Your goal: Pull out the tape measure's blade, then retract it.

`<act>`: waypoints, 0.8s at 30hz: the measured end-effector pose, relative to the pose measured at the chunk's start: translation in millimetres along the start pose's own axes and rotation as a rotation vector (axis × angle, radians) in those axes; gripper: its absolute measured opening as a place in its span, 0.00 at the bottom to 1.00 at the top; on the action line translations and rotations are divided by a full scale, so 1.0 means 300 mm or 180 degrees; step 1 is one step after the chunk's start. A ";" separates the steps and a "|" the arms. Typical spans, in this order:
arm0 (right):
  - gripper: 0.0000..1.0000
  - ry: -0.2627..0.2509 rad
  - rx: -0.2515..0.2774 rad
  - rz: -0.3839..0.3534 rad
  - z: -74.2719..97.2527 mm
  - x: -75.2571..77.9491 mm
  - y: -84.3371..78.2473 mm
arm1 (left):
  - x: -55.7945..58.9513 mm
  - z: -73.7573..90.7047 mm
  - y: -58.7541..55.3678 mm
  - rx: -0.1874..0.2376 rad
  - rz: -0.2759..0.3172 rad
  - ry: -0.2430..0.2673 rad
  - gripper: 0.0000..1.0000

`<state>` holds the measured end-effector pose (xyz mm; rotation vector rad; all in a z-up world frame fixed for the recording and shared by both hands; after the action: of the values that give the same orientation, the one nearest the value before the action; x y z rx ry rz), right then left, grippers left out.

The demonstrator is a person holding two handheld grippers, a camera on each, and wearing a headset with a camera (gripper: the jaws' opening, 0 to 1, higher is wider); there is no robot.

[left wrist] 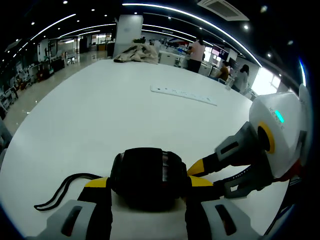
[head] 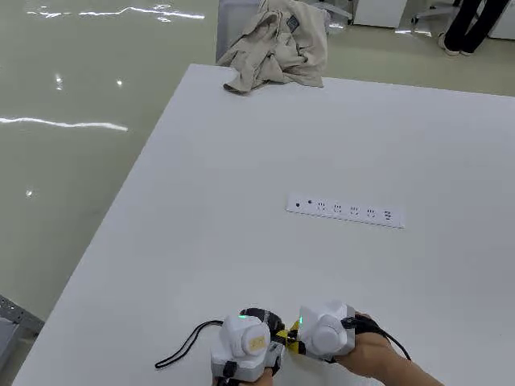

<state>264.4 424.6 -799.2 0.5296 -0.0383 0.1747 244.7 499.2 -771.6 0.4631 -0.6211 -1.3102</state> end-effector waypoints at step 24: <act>0.13 0.0032 0.0083 -0.0062 -0.022 0.004 0.018 | 0.000 0.000 0.001 -0.0011 0.0003 -0.0004 0.56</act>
<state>264.5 432.8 -802.2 0.5549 -0.0212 0.1589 244.9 499.3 -771.4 0.4589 -0.6199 -1.3104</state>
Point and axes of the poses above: the centre of the closed fingertips' face, and the gripper's own axes: z roughly backward along the fingers, x roughly to its right, y roughly out of its top, the point moved 3 cm from there along z, roughly backward along the fingers, and after that the axes turned 4 degrees about -x, right-handed, at the moved point
